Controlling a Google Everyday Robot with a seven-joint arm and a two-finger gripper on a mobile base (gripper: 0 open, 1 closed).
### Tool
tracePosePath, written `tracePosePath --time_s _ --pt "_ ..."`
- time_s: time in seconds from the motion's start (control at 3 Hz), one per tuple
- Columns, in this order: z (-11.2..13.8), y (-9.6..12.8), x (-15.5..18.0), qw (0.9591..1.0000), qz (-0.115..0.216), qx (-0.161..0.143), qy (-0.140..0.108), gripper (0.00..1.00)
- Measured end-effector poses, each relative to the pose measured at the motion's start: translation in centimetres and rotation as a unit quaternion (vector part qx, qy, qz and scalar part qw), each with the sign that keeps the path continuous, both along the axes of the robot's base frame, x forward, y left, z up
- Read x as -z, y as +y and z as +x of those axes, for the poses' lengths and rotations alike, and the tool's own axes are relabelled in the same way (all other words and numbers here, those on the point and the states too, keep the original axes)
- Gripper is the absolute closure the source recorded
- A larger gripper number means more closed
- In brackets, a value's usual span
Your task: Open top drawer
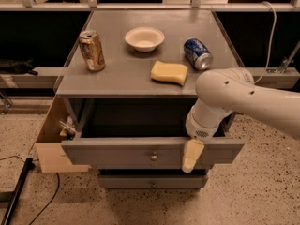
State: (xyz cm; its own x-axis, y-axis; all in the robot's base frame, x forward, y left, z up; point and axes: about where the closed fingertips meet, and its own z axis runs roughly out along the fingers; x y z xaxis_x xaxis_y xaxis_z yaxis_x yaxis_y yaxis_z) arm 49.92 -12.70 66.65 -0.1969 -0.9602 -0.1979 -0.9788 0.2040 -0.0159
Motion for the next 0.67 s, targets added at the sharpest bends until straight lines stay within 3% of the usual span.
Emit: tracePosePath --time_s 0.33,0.67 --pt "-0.43 0.13 2.00 0.9998 0.007 0.010 0.013 0.00" --pt "-0.44 0.14 2.13 0.9998 0.008 0.010 0.014 0.18"
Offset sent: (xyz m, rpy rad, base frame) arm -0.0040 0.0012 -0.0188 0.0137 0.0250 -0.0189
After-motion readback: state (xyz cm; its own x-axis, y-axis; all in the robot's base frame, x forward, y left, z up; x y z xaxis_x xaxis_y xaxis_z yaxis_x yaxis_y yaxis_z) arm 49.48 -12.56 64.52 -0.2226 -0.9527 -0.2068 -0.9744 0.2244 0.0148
